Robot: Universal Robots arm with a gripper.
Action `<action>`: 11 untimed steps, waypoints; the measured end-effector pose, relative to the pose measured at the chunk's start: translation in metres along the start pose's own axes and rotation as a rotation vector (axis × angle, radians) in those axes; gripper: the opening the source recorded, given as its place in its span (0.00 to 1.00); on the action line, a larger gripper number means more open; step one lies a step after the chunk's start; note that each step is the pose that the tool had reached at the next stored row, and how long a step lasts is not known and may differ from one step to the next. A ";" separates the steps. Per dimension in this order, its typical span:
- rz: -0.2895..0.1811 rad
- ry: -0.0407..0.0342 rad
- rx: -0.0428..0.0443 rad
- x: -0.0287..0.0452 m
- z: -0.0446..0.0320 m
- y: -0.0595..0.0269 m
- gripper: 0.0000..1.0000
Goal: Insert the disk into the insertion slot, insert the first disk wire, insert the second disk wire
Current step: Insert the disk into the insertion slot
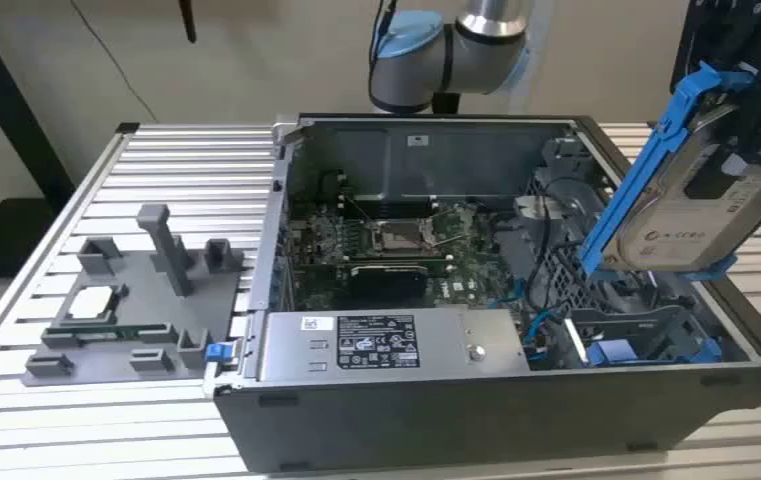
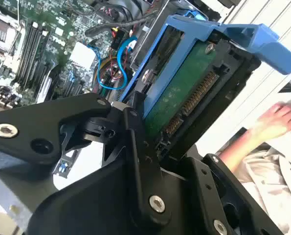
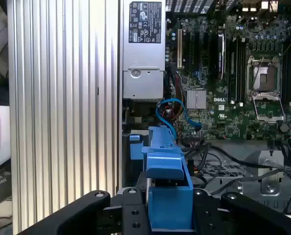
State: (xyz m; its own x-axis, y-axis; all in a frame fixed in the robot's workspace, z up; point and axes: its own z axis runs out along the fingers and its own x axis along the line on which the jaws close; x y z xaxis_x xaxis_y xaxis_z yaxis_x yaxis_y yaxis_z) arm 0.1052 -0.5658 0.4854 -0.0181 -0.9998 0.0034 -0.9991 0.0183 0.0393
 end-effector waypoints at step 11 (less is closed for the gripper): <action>0.000 -0.0001 0.0000 0.0002 0.0013 -0.0005 0.00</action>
State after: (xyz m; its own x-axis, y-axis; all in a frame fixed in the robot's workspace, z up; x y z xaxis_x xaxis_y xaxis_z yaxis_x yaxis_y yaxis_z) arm 0.1056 -0.5660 0.4841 -0.0181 -0.9998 0.0033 -0.9991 0.0182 0.0393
